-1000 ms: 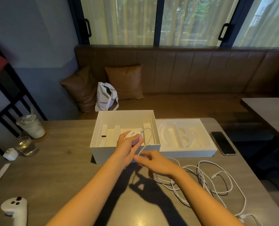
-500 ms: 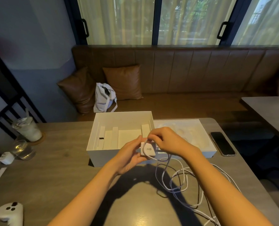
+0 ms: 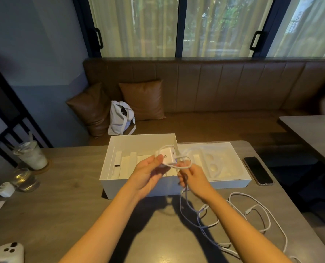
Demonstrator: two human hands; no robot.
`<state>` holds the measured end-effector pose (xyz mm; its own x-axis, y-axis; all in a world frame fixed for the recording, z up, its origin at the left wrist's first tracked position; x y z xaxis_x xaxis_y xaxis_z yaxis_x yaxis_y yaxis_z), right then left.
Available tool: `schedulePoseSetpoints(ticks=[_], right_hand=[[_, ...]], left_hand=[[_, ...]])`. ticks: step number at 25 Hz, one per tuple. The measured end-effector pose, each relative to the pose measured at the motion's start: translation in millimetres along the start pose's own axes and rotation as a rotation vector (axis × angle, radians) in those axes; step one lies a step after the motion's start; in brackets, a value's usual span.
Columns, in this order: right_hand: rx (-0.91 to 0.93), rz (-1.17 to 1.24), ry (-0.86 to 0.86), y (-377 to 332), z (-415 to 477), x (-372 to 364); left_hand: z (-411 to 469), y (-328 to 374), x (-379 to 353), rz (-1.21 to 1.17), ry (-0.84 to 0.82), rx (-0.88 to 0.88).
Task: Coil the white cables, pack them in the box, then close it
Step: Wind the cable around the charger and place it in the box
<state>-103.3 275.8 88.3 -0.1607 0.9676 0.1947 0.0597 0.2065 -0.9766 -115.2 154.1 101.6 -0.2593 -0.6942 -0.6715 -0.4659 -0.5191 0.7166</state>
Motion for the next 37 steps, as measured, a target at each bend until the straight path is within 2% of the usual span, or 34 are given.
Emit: schedulePoseSetpoints(ticks=[2,4,6,8,11,13,15,18,22,26,28,31,34,35,37], right_hand=[[-0.104,-0.108,-0.165,16,-8,-34],[-0.138,-0.432,-0.302,16,-15,-57],[-0.115,-0.719,-0.359,1,-19,-64],[-0.017,-0.928,-0.31,-29,-21,-58],[0.173,-1.051,-0.187,-75,-26,-43],[0.219,-0.96,-0.131,-95,-26,-26],[0.209,-0.749,-0.092,-104,-24,-6],[0.19,-0.465,-0.051,-105,-21,15],[0.185,-0.305,-0.038,-100,-16,26],[0.175,-0.136,0.014,-96,-12,34],[0.145,-0.041,0.056,-88,-9,33],[0.109,0.016,0.136,-66,-9,27],[-0.01,0.051,-0.058,-37,-12,-12],[-0.057,0.039,-0.145,-32,-15,-27],[-0.118,-0.136,-0.274,-31,-24,-44]], left_hand=[[7,8,7,-0.123,0.054,-0.078],[12,12,16,-0.133,0.117,-0.127],[12,16,28,0.065,0.242,-0.156],[7,27,37,0.381,0.361,-0.185],[5,36,30,0.691,0.327,-0.201],[5,32,21,0.798,0.218,-0.154],[5,26,16,0.852,0.121,-0.083],[4,14,7,0.705,-0.001,0.007],[4,7,1,0.475,-0.067,0.084],[-1,-3,-9,0.507,-0.196,0.172],[-3,-3,-18,0.491,-0.23,0.15],[-3,5,-27,0.265,-0.171,0.048],[2,18,-18,0.051,-0.026,-0.093],[4,23,-12,0.068,0.037,-0.144],[4,35,5,0.267,0.213,-0.238]])
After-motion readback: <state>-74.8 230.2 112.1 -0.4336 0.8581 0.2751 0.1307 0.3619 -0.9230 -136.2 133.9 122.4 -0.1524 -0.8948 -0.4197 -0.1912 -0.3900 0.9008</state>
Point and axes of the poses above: each hand's wrist, its own z-axis towards the middle knuckle, its own x-axis out of the back of the hand, y = z × x, the point moved 10 cm from there along z, towards the middle knuckle, and after that the axes turned 8 degrees about -y, right-handed, at the moved point
